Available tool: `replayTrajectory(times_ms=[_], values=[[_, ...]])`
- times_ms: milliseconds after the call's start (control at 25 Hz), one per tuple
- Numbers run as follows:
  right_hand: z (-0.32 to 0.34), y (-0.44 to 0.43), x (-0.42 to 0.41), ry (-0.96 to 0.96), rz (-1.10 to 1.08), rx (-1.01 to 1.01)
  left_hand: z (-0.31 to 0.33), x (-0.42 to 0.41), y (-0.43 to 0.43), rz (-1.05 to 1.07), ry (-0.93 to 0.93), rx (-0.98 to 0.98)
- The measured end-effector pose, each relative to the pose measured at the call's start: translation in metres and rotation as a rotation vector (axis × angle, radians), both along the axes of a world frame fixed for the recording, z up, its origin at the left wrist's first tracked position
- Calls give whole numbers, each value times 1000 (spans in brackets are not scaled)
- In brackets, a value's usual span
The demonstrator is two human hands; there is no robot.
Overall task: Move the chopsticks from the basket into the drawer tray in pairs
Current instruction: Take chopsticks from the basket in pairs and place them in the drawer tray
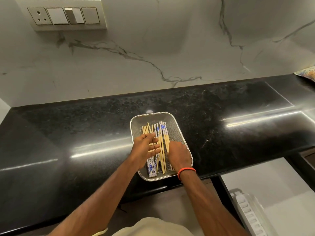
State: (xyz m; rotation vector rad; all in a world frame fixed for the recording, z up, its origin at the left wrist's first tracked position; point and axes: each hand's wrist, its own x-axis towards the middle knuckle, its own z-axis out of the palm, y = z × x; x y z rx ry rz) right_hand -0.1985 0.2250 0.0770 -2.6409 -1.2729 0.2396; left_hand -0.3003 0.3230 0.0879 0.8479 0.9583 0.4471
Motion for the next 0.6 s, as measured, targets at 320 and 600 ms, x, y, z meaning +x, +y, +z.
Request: replayTrajectory(times_ms=[320, 600], values=[[16, 3, 1, 221, -87, 318, -2, 8, 8, -50, -15, 19], [13, -8, -14, 431, 10, 353, -9, 3, 8, -103, 24, 109]])
